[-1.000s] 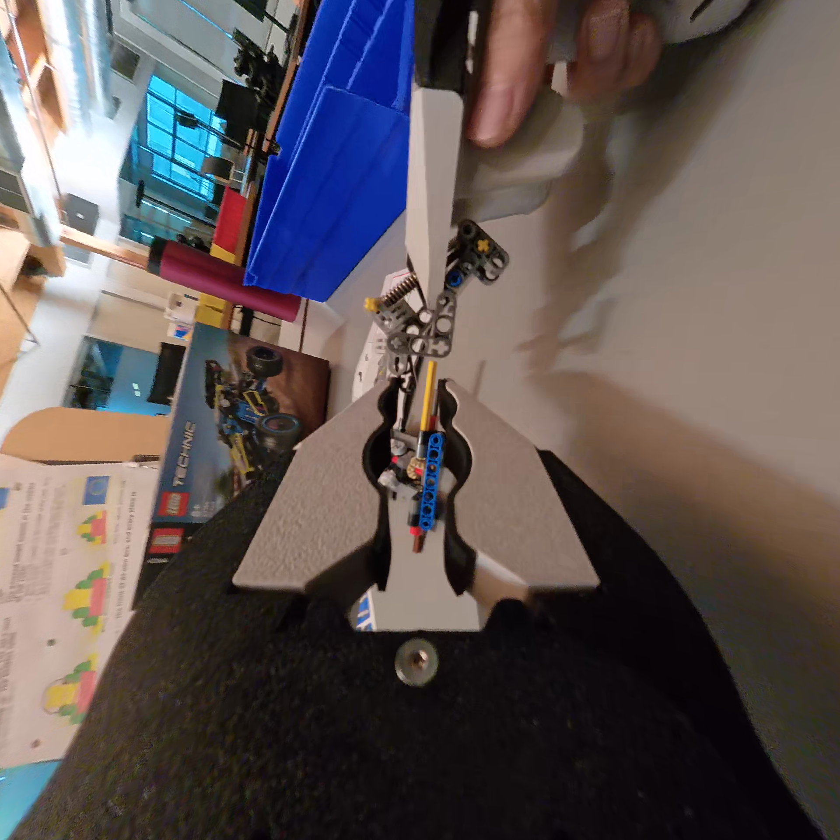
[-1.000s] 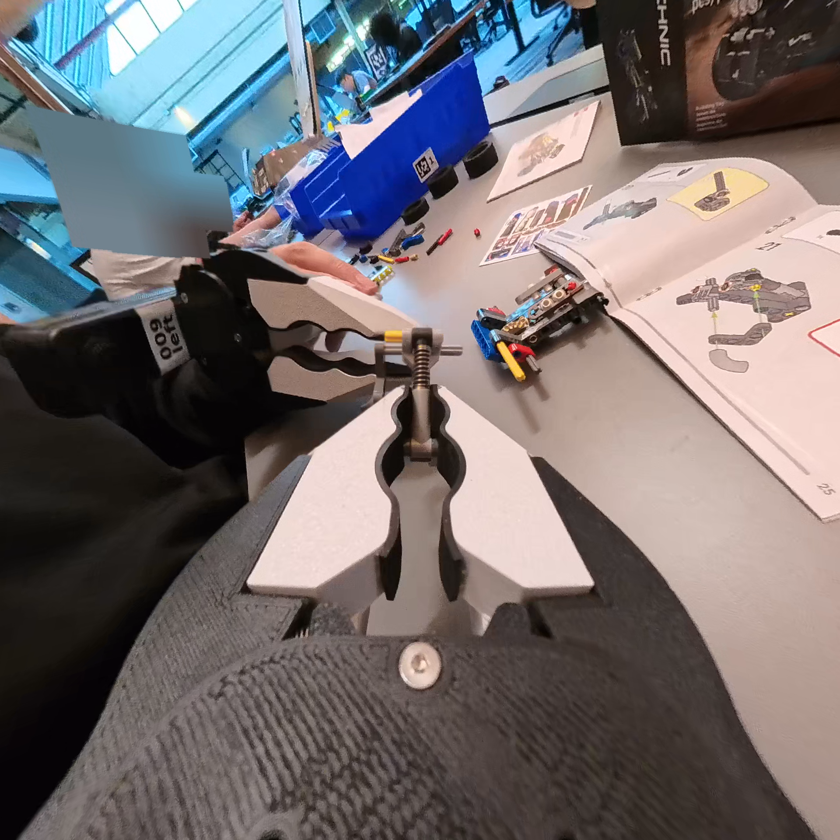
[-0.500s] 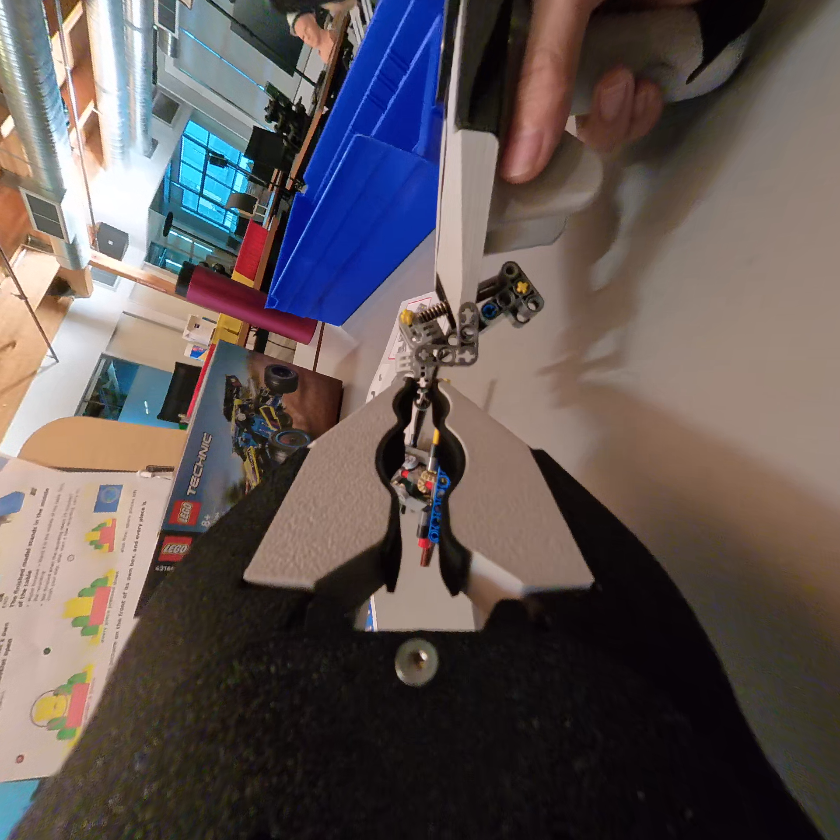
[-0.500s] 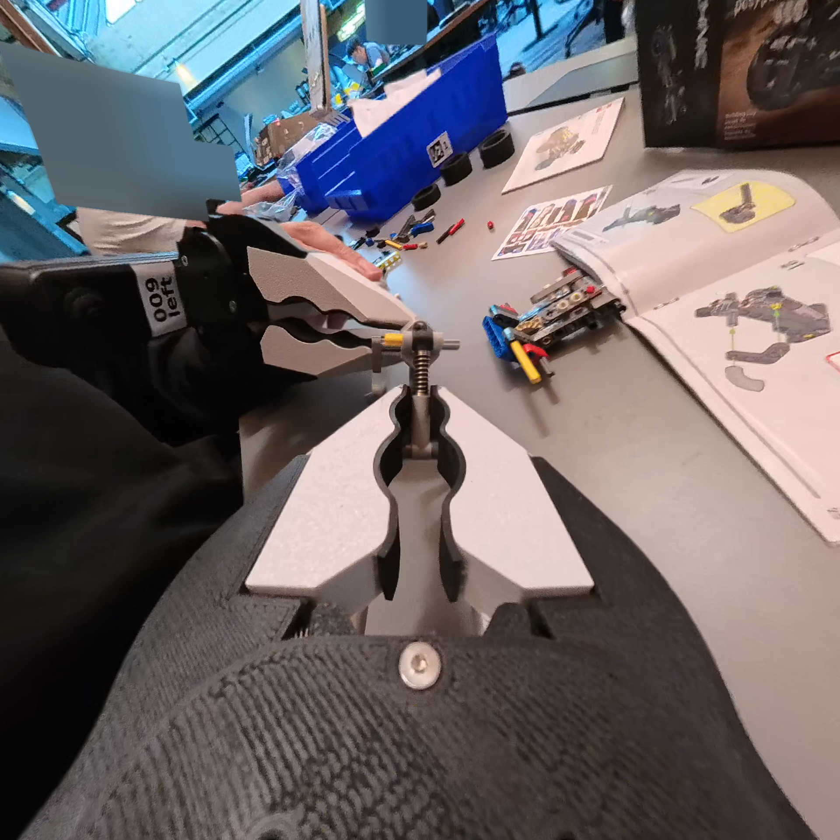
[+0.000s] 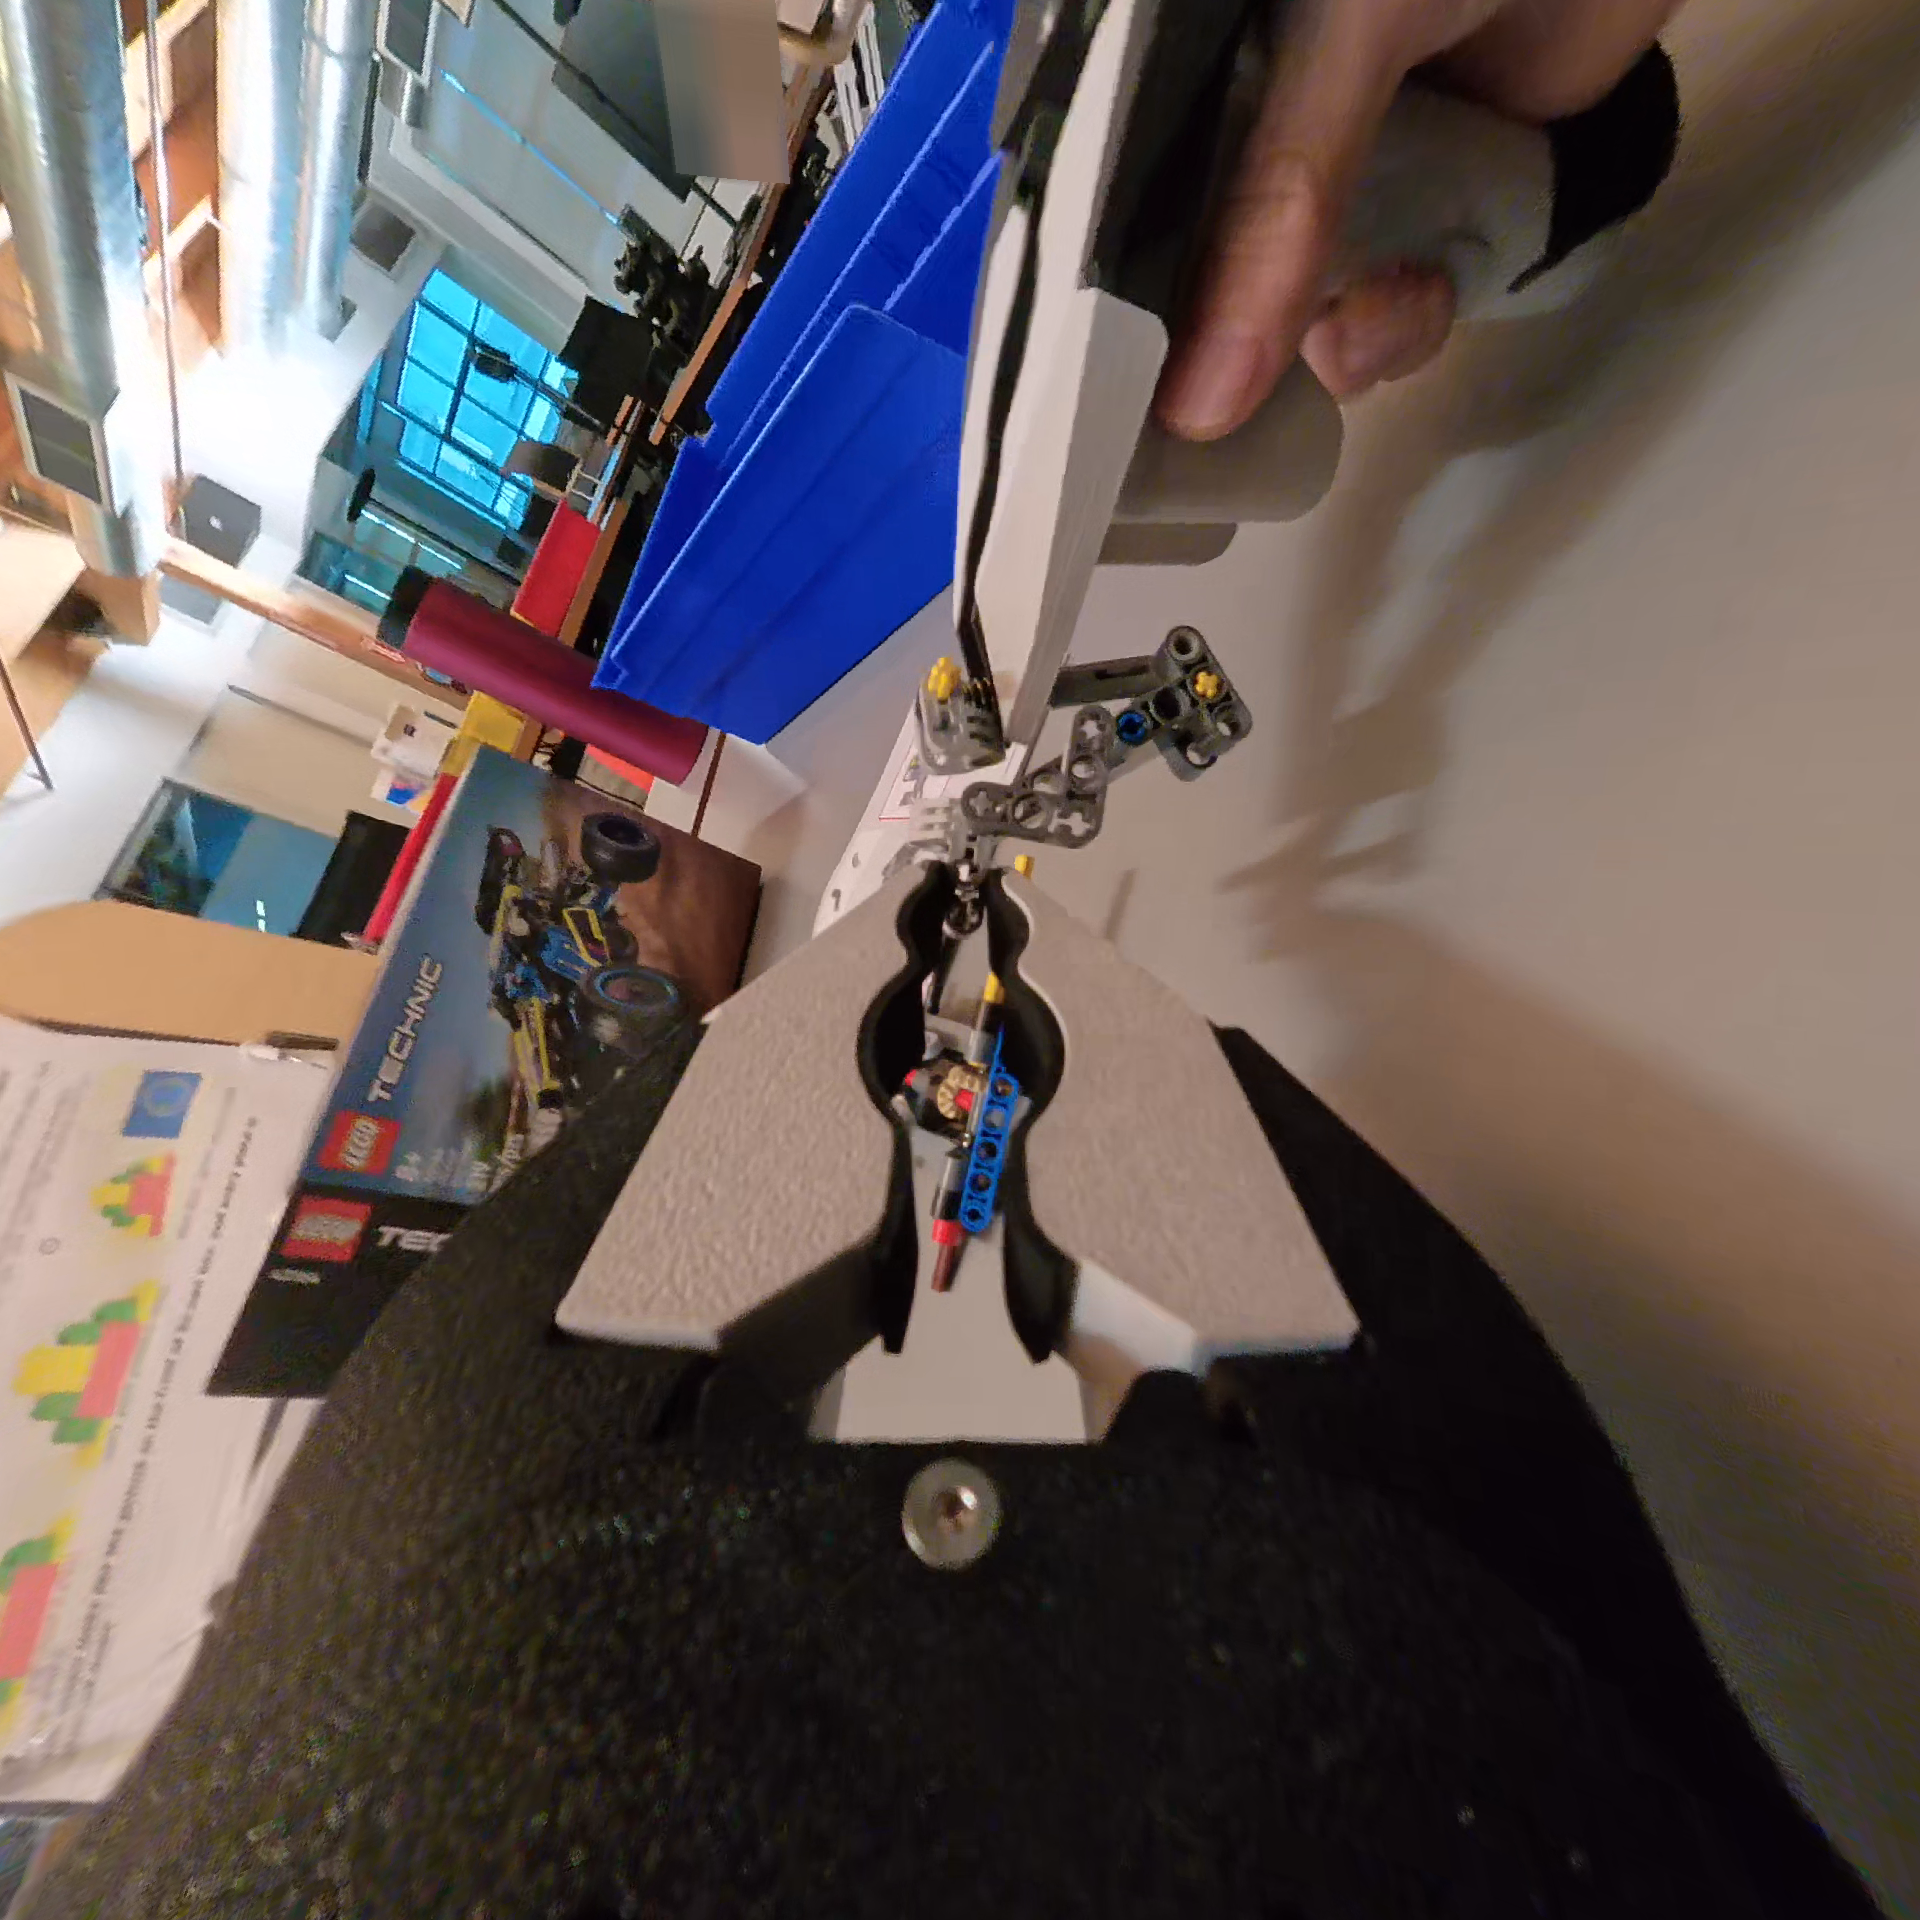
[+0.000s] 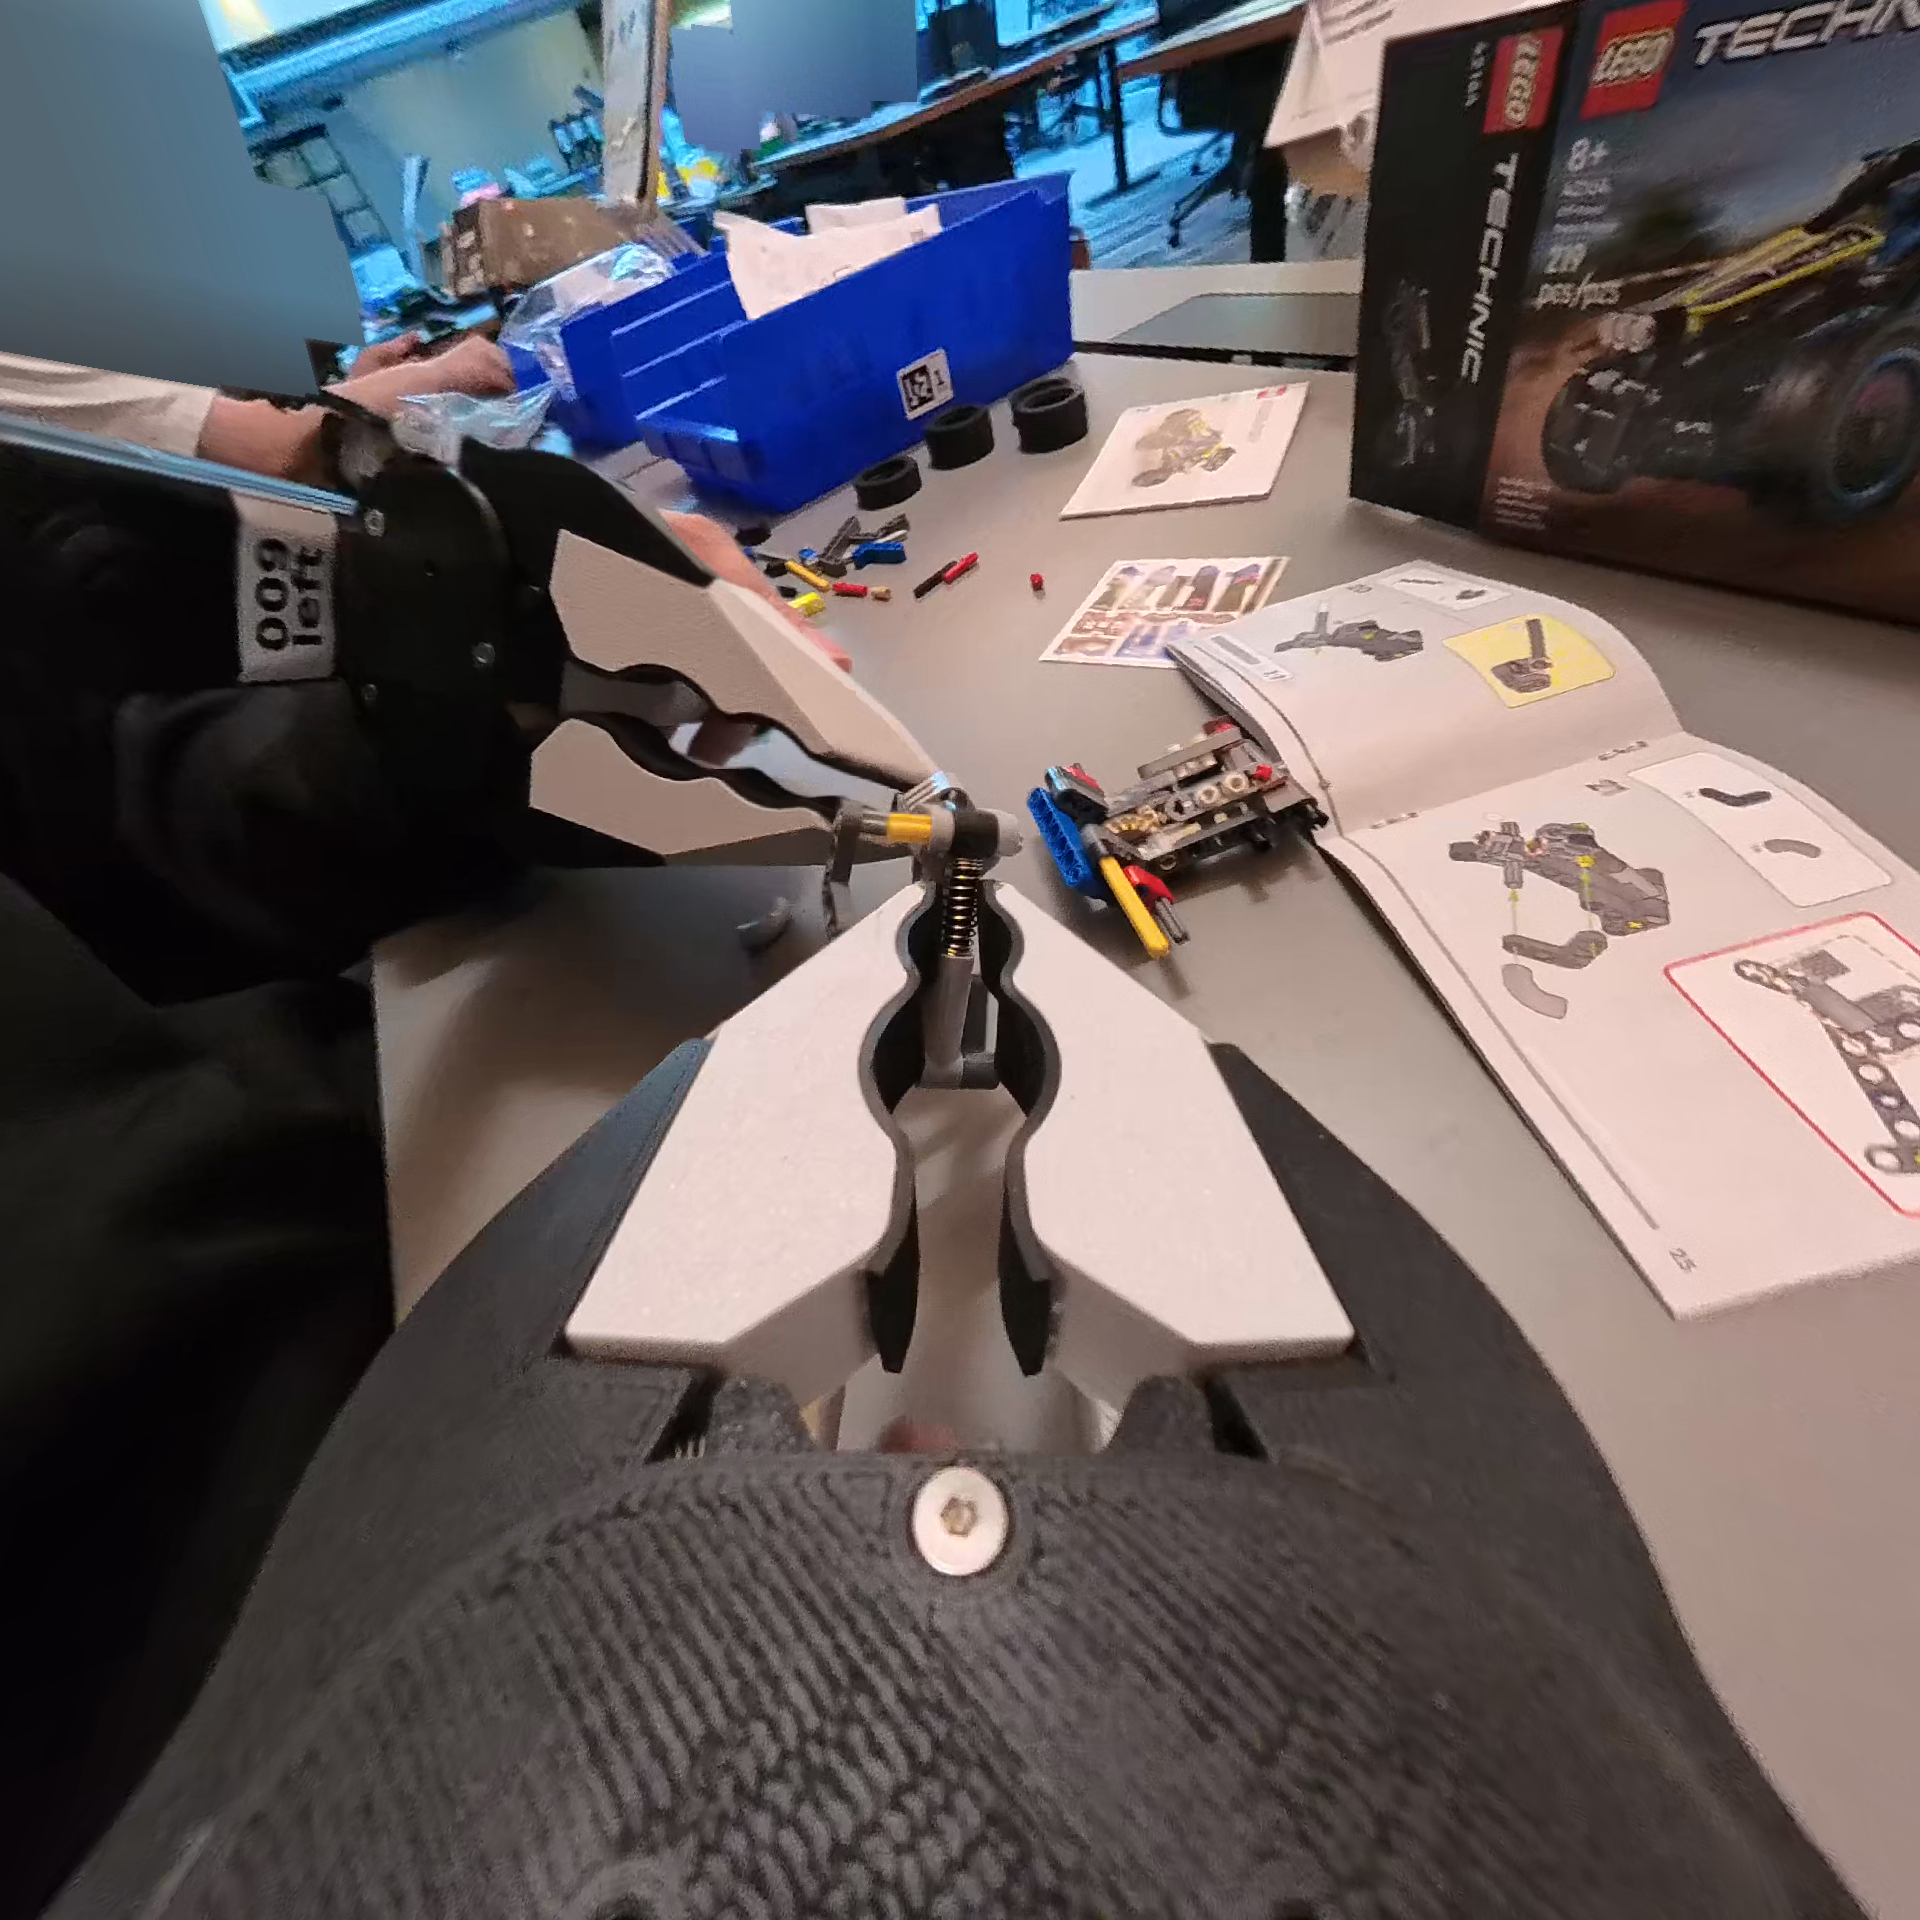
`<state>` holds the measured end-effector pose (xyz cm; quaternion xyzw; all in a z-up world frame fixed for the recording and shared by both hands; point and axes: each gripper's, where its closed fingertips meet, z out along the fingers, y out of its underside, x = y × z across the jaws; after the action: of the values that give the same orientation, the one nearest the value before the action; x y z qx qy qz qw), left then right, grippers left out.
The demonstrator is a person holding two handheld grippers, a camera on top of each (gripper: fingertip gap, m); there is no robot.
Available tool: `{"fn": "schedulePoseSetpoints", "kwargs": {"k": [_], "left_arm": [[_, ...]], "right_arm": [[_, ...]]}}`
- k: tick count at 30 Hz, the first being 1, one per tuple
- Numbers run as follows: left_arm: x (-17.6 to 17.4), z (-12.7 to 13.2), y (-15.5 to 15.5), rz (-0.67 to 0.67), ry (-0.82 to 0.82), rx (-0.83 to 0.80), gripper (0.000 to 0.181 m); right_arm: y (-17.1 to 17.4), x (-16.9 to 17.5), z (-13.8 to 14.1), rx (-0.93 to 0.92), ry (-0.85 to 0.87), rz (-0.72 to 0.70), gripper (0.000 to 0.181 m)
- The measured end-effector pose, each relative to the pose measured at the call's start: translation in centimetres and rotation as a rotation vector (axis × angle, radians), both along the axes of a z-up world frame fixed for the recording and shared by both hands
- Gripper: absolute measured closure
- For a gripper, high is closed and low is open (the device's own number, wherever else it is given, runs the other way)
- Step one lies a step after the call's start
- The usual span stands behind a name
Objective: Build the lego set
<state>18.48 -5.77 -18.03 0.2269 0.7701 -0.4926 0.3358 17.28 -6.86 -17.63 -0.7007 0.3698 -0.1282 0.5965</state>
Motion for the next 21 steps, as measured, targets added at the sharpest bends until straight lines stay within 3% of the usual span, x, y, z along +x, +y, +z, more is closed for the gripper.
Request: {"fn": "schedulePoseSetpoints", "kwargs": {"k": [4,11,15,19,21], "left_arm": [[0.0,-1.4,-0.2,-0.005,0.054,0.039,0.176],[0.4,-4.1,0.6,0.006,-0.020,0.204,0.174],[1.0,-5.3,1.9,0.015,-0.062,0.303,0.162],[0.2,-3.4,2.3,-0.030,-0.102,0.246,0.157],[-0.4,-2.0,2.2,-0.069,-0.233,0.227,0.154]], "right_arm": [[-0.2,-0.1,-1.3,-0.062,0.028,-0.031,0.177],[-0.2,0.0,-3.3,-0.215,0.073,-0.072,0.178],[0.0,0.2,-3.8,-0.257,0.080,-0.087,0.177],[0.2,0.3,-3.8,-0.262,0.080,-0.092,0.178],[0.3,0.3,-3.4,-0.243,0.064,-0.087,0.178]]}}
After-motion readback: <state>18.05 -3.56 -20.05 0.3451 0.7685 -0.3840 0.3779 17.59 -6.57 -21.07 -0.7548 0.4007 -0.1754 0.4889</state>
